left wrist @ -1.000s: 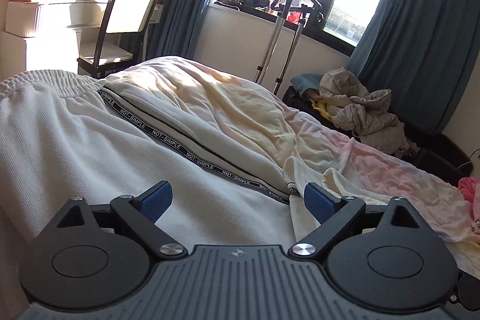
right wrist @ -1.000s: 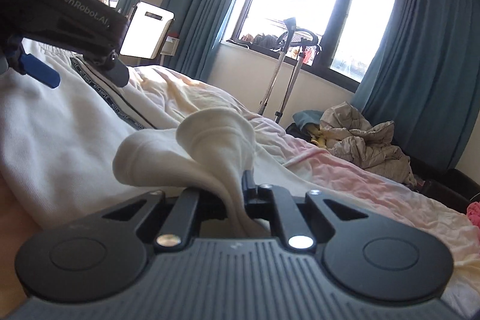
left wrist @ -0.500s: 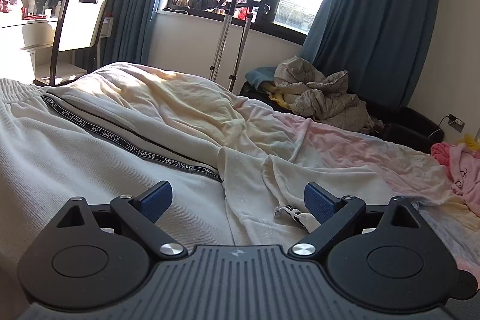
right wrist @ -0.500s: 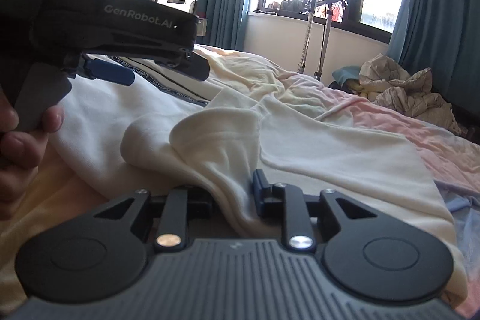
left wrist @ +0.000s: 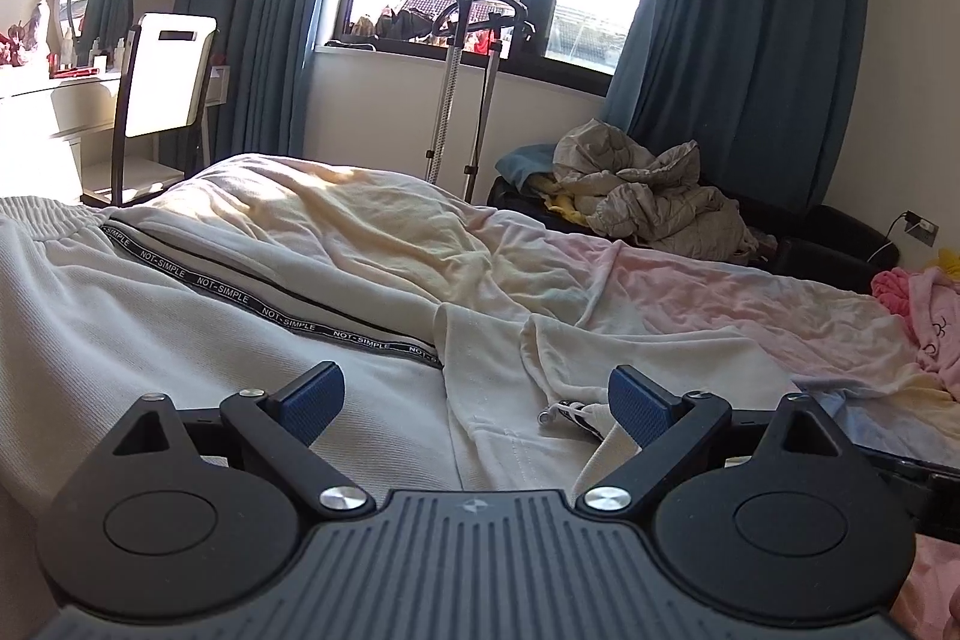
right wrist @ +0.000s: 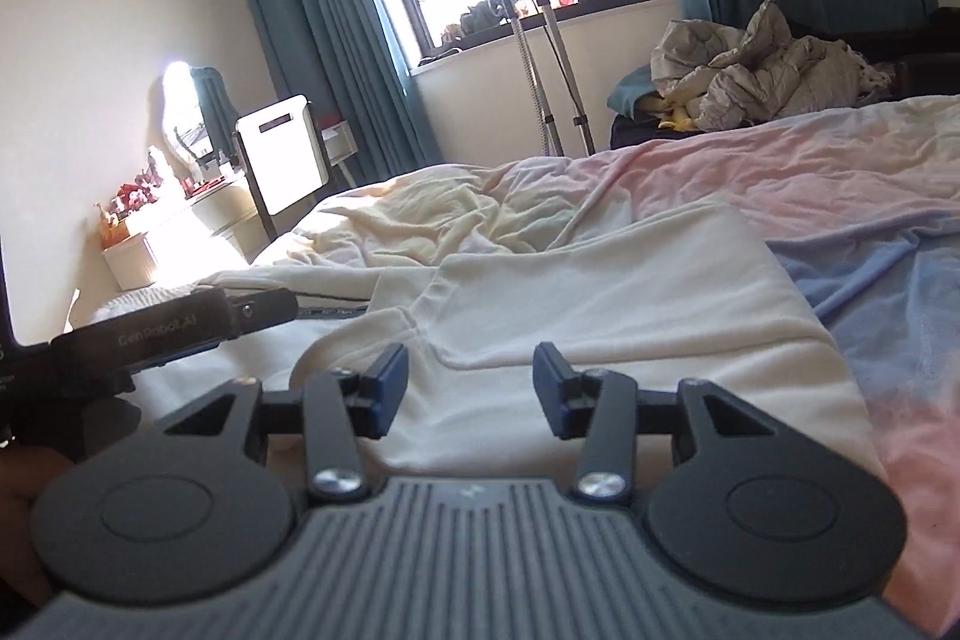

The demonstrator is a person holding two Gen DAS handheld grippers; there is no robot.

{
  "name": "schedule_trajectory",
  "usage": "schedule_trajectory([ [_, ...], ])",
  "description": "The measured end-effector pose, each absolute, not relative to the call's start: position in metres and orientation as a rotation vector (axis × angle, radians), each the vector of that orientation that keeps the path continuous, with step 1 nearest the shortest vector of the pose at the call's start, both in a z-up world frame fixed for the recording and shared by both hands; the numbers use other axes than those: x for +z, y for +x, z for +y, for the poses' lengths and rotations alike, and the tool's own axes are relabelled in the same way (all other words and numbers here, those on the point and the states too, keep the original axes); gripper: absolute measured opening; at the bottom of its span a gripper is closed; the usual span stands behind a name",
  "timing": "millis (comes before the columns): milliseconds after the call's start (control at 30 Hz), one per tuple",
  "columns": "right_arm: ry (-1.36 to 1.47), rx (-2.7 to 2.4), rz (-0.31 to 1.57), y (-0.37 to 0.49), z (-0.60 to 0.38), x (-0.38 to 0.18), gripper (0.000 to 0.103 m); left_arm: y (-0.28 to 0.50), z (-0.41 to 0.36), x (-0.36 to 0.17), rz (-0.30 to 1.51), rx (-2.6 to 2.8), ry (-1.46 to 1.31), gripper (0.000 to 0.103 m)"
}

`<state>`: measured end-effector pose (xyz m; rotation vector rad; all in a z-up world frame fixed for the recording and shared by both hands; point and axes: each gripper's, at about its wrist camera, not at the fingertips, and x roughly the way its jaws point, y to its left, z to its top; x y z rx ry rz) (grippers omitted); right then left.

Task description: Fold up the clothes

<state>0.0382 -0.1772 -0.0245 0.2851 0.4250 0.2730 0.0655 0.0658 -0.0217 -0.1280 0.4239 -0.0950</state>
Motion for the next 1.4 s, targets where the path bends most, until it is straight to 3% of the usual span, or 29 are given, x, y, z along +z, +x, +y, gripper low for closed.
schedule_trajectory([
  [433,0.329,0.128,0.524,0.077,-0.200,-0.077,0.046,0.086,0.062,-0.051,0.585,-0.028,-0.062,0.096],
  [633,0.334,0.125,0.535,0.081,-0.202,-0.085,0.046,0.080,0.061,-0.045,0.549,-0.019,-0.053,0.096],
  [833,0.332,0.119,0.532,0.080,-0.202,-0.083,0.046,0.057,0.056,-0.022,0.395,-0.110,-0.079,0.095],
  [967,0.325,0.116,0.530,0.080,-0.201,-0.082,0.045,0.066,0.052,-0.027,0.445,-0.231,-0.163,0.095],
  [1067,0.323,0.115,0.526,0.078,-0.201,-0.082,0.045,0.074,0.049,-0.034,0.493,-0.311,-0.222,0.079],
  [1133,0.319,0.112,0.522,0.077,-0.201,-0.081,0.045,0.081,0.047,-0.038,0.515,-0.344,-0.246,0.062],
  [1200,0.313,0.109,0.516,0.075,-0.200,-0.080,0.045,0.085,0.042,-0.041,0.530,-0.386,-0.242,0.058],
  [1267,0.312,0.106,0.510,0.073,-0.199,-0.079,0.046,0.086,0.035,-0.043,0.543,-0.406,-0.209,0.047],
  [1300,0.312,0.104,0.507,0.072,-0.199,-0.079,0.046,0.087,0.032,-0.045,0.546,-0.386,-0.181,0.030],
  [1333,0.311,0.103,0.503,0.071,-0.199,-0.078,0.046,0.087,0.032,-0.046,0.549,-0.378,-0.177,0.025],
  [1400,0.307,0.100,0.494,0.071,-0.197,-0.078,0.046,0.085,0.037,-0.045,0.545,-0.368,-0.200,0.022],
])
